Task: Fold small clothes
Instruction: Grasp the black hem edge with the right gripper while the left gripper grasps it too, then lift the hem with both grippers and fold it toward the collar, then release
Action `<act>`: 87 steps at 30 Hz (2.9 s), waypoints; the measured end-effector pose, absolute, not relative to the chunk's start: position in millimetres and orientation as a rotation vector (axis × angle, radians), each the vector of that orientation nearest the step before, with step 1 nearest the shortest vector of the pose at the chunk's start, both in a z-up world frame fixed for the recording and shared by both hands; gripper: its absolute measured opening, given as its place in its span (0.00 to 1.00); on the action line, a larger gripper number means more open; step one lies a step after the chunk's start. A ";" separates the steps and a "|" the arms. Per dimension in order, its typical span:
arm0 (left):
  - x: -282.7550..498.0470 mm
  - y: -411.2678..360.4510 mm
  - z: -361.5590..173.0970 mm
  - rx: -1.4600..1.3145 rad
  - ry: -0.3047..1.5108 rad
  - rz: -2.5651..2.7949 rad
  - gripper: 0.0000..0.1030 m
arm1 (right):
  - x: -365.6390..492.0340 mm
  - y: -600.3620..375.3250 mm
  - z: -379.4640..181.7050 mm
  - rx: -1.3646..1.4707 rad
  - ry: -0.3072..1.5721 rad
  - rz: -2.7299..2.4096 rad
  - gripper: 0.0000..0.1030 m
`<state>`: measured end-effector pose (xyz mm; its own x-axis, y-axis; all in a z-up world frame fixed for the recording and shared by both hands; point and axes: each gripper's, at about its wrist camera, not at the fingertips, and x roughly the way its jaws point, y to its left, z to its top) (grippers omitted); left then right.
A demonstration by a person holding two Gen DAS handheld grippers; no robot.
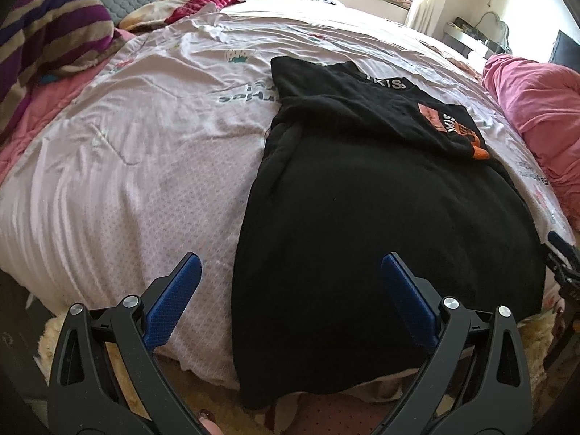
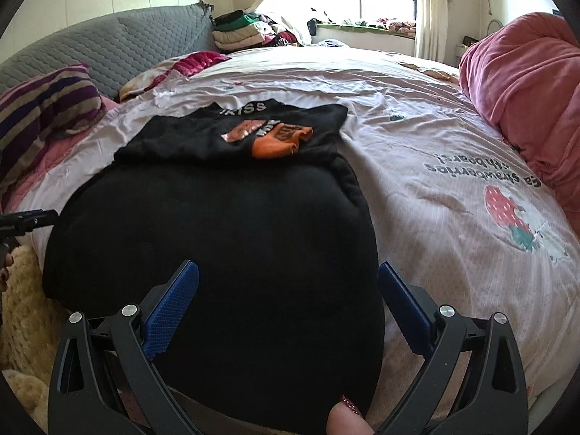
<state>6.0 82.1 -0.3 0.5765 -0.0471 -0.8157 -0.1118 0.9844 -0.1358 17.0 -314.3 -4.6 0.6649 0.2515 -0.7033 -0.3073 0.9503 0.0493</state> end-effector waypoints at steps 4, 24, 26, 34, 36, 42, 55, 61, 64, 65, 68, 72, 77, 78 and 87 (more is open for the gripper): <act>-1.0 89.0 -2.3 -0.213 0.966 0.024 0.77 | 13.3 -317.8 -5.0 -0.067 0.780 0.307 0.95; -32.5 102.4 -34.5 -0.314 1.069 -0.053 0.38 | -9.3 -349.5 -10.8 0.011 0.905 0.261 0.95; -35.2 98.9 -37.3 -0.306 1.075 -0.062 0.38 | -12.1 -354.6 -13.9 0.025 0.931 0.255 0.95; -40.2 94.9 -50.1 -0.313 1.105 -0.095 0.38 | -20.6 -377.4 -22.1 0.086 1.027 0.266 0.86; -40.1 94.0 -49.9 -0.308 1.106 -0.098 0.38 | -20.3 -378.1 -23.7 0.087 1.051 0.286 0.69; -38.3 93.2 -50.0 -0.310 1.106 -0.111 0.38 | -15.7 -368.3 -32.4 0.040 1.106 0.303 0.54; -38.4 98.2 -51.2 -0.350 1.093 -0.120 0.39 | -23.5 -365.2 -28.7 -0.021 1.079 0.331 0.09; -40.8 101.7 -48.8 -0.345 1.094 -0.102 0.24 | -36.1 -368.0 -10.4 -0.040 0.997 0.367 0.07; -43.3 103.7 -43.2 -0.351 1.082 -0.108 0.09 | -36.6 -366.8 -6.5 -0.035 0.980 0.371 0.07; -44.3 103.4 -41.3 -0.352 1.077 -0.111 0.09 | -37.0 -368.0 -4.9 -0.022 0.973 0.378 0.07; -47.6 103.3 -32.6 -0.362 1.059 -0.123 0.05 | -35.9 -371.4 -0.6 0.013 0.959 0.387 0.07; -53.9 103.8 -17.1 -0.378 1.022 -0.147 0.04 | -34.9 -376.6 7.7 0.049 0.930 0.396 0.07; -60.6 104.8 6.2 -0.378 0.967 -0.159 0.04 | -34.0 -380.7 16.1 0.077 0.900 0.409 0.07; -60.1 104.6 10.2 -0.379 0.960 -0.160 0.04 | -34.1 -382.0 17.7 0.086 0.894 0.412 0.07; -52.1 110.8 36.8 -0.402 0.891 -0.159 0.04 | -31.0 -396.3 36.5 0.186 0.836 0.439 0.07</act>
